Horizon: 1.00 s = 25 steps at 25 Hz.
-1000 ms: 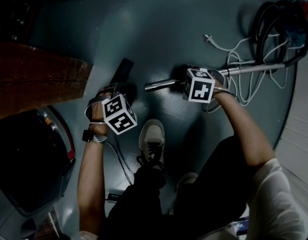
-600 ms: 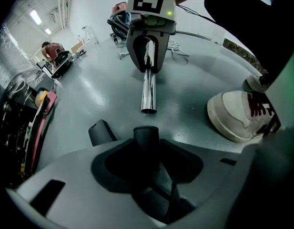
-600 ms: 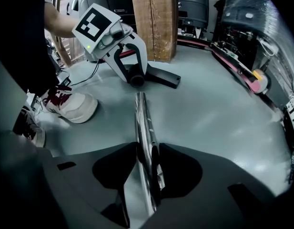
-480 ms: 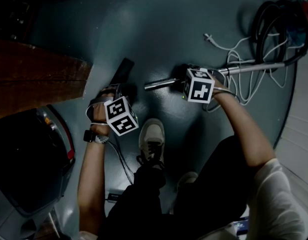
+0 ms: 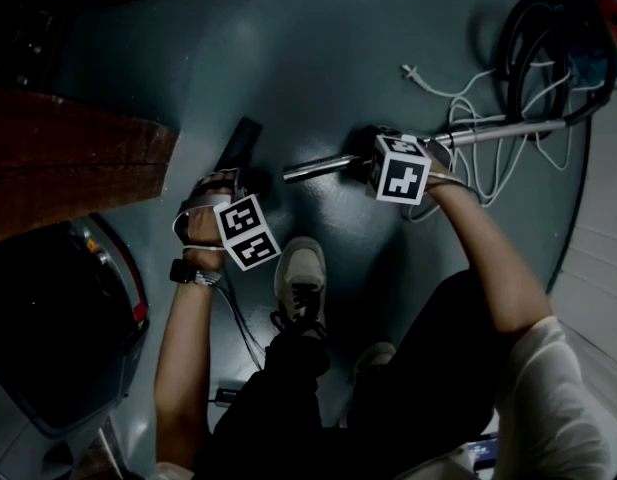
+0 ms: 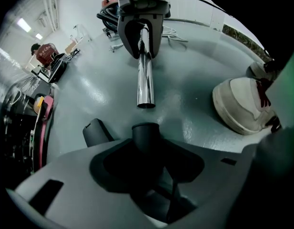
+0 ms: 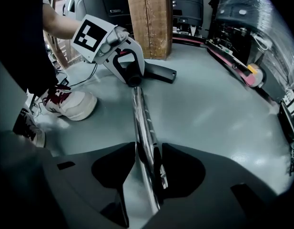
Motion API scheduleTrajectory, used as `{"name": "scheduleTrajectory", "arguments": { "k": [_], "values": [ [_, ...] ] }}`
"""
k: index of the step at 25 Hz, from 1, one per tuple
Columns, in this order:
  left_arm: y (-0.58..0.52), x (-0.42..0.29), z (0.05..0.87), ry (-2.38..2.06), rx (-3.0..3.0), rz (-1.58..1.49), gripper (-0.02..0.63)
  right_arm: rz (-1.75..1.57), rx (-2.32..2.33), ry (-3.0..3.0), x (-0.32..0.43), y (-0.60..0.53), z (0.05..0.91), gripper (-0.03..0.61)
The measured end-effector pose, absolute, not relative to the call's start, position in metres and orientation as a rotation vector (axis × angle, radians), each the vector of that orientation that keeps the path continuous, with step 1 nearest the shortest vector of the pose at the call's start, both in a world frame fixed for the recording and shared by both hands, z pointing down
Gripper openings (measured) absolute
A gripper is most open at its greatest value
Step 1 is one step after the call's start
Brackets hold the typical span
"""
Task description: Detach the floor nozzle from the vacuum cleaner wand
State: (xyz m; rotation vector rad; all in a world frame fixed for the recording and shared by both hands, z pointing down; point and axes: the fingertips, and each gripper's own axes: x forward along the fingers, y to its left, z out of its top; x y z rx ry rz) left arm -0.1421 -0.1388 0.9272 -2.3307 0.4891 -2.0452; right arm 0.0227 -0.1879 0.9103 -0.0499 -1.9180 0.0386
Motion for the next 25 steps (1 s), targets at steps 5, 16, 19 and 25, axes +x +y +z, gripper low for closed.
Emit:
{"name": "scheduleTrajectory", "arguments": {
  "k": [5,16,19,25],
  "values": [
    [-0.141,-0.145,0.929,0.512,-2.328,-2.069,0.203,0.012,-0.054,-1.925,0.019,-0.190,0.907,0.176],
    [-0.149,-0.129,0.904,0.704,-2.620,-1.833,0.216,0.086,-0.041,-2.018,0.013,-0.188,0.899,0.187],
    [-0.153,-0.127,0.893,0.775,-2.701,-1.753,0.215,0.070,-0.031,-2.053,0.009,-0.190,0.890,0.187],
    [-0.158,-0.130,0.876,0.883,-2.826,-1.622,0.204,0.073,0.013,-2.151,0.000,-0.198,0.867,0.187]
  ]
}}
